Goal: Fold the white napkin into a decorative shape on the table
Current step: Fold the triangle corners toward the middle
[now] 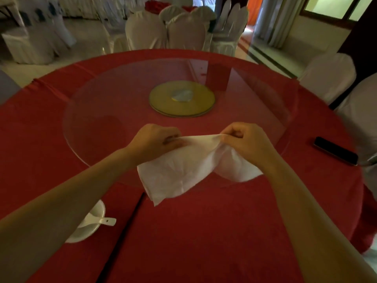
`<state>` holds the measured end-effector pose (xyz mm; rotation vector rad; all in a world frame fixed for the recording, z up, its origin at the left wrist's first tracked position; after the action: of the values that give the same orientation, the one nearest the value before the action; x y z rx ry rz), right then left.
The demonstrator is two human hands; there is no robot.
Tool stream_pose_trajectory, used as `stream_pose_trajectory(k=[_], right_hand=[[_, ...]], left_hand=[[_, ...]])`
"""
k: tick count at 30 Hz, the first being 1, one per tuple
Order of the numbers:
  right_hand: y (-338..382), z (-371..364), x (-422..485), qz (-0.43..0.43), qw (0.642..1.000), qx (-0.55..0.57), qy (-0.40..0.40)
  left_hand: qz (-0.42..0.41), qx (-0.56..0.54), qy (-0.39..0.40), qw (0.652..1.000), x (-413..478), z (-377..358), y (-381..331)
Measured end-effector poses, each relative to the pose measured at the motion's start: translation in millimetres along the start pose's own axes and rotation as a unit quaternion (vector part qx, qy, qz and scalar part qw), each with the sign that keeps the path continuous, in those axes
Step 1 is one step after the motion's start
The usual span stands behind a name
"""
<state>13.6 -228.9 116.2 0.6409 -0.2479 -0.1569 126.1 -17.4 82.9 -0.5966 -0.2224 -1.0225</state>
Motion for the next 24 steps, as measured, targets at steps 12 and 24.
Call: stream_pose_trajectory(k=[12,24], right_hand=[[-18,52,-49,-0.104,0.990,0.035,0.093],[-127,-59,-25,-0.139,0.976,-0.043,0.165]], left_hand=[[0.128,-0.360,0.304,0.873,-13,-6,-30],[0.400,-0.346,0.195,0.826,-85,-122,8]])
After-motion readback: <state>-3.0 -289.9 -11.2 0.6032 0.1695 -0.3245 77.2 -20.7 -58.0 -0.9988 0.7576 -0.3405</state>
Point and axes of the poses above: each hand's wrist, its own x-axis towards the middle knuckle, its own z-axis out of the back of the hand, y = z × x, the point moved 1 cm from there along x, towards the middle knuckle, and after that the axes turned 7 degrees about -x, right-handed, at the moved point
